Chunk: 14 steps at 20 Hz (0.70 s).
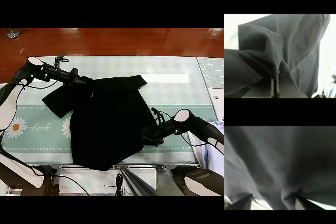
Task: Fold the shirts.
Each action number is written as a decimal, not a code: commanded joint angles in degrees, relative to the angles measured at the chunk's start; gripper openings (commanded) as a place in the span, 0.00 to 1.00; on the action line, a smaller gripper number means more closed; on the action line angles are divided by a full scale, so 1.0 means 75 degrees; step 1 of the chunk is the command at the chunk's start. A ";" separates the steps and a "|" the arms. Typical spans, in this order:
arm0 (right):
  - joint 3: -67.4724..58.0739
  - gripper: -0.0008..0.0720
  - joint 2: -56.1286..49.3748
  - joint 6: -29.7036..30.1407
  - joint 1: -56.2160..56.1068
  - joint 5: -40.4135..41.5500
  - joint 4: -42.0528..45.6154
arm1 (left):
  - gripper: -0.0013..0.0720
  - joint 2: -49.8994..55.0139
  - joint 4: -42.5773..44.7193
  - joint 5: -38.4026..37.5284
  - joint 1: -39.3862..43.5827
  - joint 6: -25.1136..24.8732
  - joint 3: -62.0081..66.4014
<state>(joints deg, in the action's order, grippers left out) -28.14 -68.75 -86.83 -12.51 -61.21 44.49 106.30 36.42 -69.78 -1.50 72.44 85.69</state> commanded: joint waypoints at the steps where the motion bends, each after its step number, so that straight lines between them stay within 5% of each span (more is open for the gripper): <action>1: -0.0099 0.78 -0.0143 0.0131 -0.0076 0.1189 -0.0481 | 0.05 0.0003 -0.0003 0.0006 0.0012 0.0003 0.0009; 2: -0.0198 0.54 -0.0143 0.0131 -0.0073 0.1195 -0.0487 | 0.05 0.0003 -0.0003 0.0006 0.0012 0.0003 0.0009; 3: -0.0329 0.15 -0.0143 0.0312 -0.0076 0.1072 -0.0490 | 0.05 0.0003 -0.0003 0.0003 0.0012 0.0003 0.0009; 4: -0.0495 0.04 -0.0143 0.0522 -0.0073 0.0892 -0.0478 | 0.05 0.0003 -0.0003 -0.0029 0.0012 0.0003 0.0009; 9: -0.1661 0.04 -0.0143 0.0557 0.0796 0.0192 0.0405 | 0.05 -0.0376 -0.0003 0.0055 -0.0166 -0.0321 0.0050; 14: -0.4290 0.04 -0.0635 0.0659 0.2999 -0.0498 0.1323 | 0.05 -0.2317 0.0006 0.0332 -0.0382 -0.0918 -0.1413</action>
<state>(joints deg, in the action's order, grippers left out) -50.04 -71.18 -82.72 2.26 -61.17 50.70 96.05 36.36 -69.04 -3.57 67.94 81.30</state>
